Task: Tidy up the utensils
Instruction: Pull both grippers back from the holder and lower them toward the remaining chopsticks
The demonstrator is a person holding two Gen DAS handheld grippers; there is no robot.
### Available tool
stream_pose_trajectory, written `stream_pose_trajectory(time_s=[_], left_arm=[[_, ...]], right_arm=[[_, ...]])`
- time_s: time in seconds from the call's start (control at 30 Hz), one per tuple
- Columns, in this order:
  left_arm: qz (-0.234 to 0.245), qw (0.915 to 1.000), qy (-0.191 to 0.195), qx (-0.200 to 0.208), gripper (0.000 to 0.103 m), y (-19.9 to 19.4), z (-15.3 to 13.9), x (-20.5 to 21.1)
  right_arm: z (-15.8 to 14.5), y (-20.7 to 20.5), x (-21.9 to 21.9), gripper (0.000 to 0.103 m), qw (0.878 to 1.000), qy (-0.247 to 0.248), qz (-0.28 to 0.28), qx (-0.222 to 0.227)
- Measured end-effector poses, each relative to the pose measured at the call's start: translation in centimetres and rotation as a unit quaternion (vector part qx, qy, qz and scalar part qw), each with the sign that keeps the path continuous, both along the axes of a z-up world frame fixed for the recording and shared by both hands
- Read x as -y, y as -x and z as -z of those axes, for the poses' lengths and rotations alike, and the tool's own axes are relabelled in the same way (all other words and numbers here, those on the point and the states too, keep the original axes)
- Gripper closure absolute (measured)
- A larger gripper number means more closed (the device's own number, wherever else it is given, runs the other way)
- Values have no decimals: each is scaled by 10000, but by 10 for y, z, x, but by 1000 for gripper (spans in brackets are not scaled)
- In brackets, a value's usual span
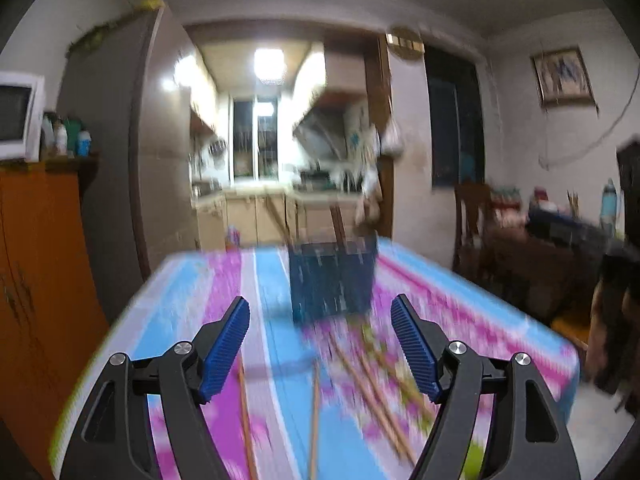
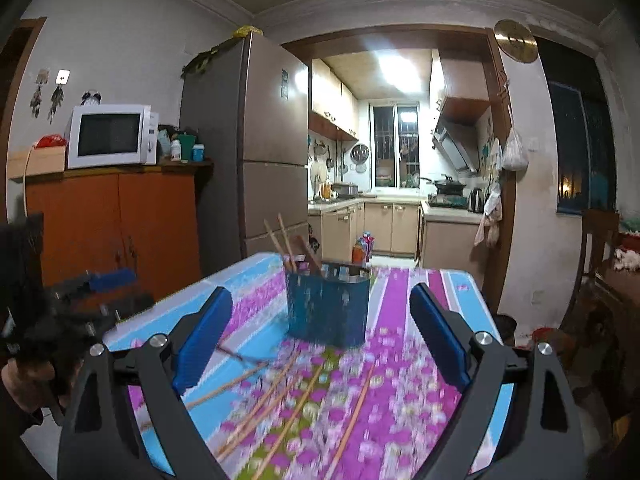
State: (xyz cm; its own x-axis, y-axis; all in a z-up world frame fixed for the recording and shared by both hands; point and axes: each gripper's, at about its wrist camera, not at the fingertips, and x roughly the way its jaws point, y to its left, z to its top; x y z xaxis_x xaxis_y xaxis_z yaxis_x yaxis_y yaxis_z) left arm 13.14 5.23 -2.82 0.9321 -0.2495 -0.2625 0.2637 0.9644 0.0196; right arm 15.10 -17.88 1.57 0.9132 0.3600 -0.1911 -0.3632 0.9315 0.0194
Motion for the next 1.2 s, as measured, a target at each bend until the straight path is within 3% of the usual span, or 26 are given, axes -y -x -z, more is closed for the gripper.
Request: stream_pose_trajectory(time_s=[0.17,0.37,0.57,0.6,0.73,0.8,1.0,1.2], left_arm=[[311,9968,-5,-731,31,26,75,13],[489,9940,-90,-978,50,36,114,41],[545,9936,-450,-878,73,41,136,66],[535,9934,-438,-910,78,38,137,67],[411,9948,-427,-832,82,39,143,68],[340,9952,-392,-829,92,39,143,67],[344,9953,-364,-824,93,39,142,66],[345,9953,-368,-824,93,38,142,66]], right_arm=[[42,29,6,16,9996,-36,181,-223],[88,36,10,28,9964,-83,297,-795],[115,40,10,47,9934,-43,334,-1094],[119,39,10,50,9930,-17,318,-1141],[136,41,3,63,9911,69,218,-1314],[143,41,-3,69,9900,52,85,-1409],[159,39,-40,77,9858,88,-375,-1634],[167,27,-53,88,9831,198,-353,-1785]])
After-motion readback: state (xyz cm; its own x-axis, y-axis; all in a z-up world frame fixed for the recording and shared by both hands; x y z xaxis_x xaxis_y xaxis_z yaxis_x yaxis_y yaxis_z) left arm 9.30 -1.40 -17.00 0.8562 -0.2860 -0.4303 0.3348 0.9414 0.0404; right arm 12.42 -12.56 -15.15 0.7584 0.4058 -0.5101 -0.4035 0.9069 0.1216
